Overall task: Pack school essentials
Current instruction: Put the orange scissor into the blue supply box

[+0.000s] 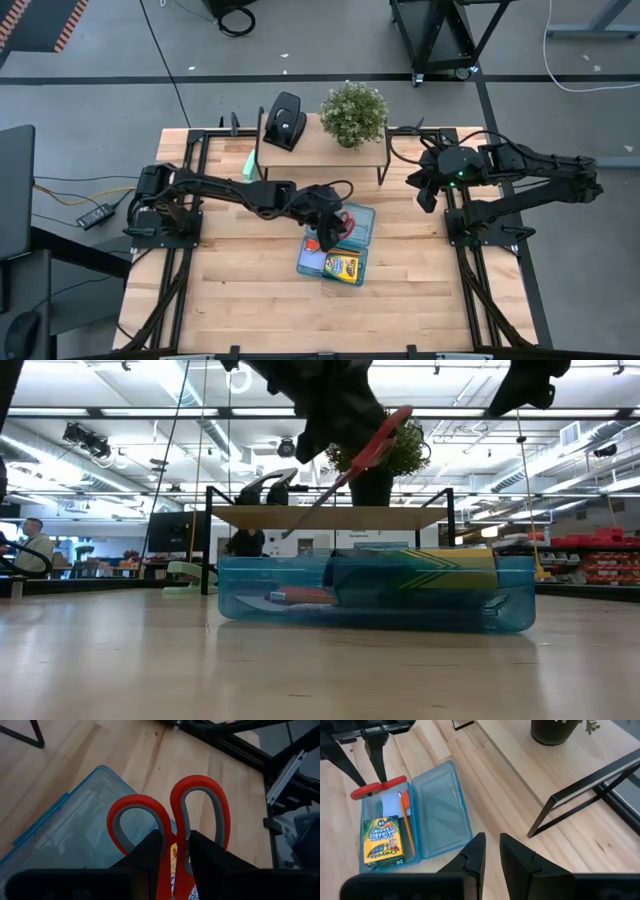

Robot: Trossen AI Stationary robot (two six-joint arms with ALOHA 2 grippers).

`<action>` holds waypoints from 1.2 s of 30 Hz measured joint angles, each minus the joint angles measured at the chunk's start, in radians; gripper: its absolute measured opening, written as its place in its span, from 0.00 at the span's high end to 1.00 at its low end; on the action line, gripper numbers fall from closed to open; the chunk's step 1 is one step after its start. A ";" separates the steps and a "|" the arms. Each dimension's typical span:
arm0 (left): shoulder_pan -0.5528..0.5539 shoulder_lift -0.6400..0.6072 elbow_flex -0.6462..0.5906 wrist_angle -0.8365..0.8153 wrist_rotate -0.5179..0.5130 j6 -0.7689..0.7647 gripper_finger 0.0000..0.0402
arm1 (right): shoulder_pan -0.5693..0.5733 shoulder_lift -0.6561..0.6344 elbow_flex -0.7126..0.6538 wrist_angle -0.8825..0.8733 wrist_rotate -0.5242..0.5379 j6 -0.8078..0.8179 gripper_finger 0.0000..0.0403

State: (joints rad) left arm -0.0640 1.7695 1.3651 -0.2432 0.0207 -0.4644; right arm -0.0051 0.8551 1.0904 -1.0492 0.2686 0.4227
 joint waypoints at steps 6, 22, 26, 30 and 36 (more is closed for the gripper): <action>-0.008 0.000 0.000 -0.027 -0.029 0.001 0.78 | 0.000 0.000 0.000 0.000 0.000 -0.046 0.84; -0.059 0.099 -0.001 0.009 0.006 -0.038 0.76 | 0.000 0.000 0.000 -0.011 0.000 -0.059 0.84; -0.064 0.099 -0.001 0.013 -0.002 -0.041 0.74 | 0.000 0.000 0.000 -0.011 0.000 -0.056 0.84; -0.062 0.099 -0.001 0.013 -0.005 -0.040 0.72 | 0.000 0.000 0.000 -0.011 0.000 -0.056 0.84; -0.062 0.099 -0.001 0.013 -0.026 -0.040 0.66 | 0.000 0.000 0.000 -0.011 0.000 -0.054 0.84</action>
State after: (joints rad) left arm -0.1257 1.8683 1.3643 -0.2298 -0.0051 -0.5049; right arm -0.0051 0.8551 1.0904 -1.0603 0.2687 0.3689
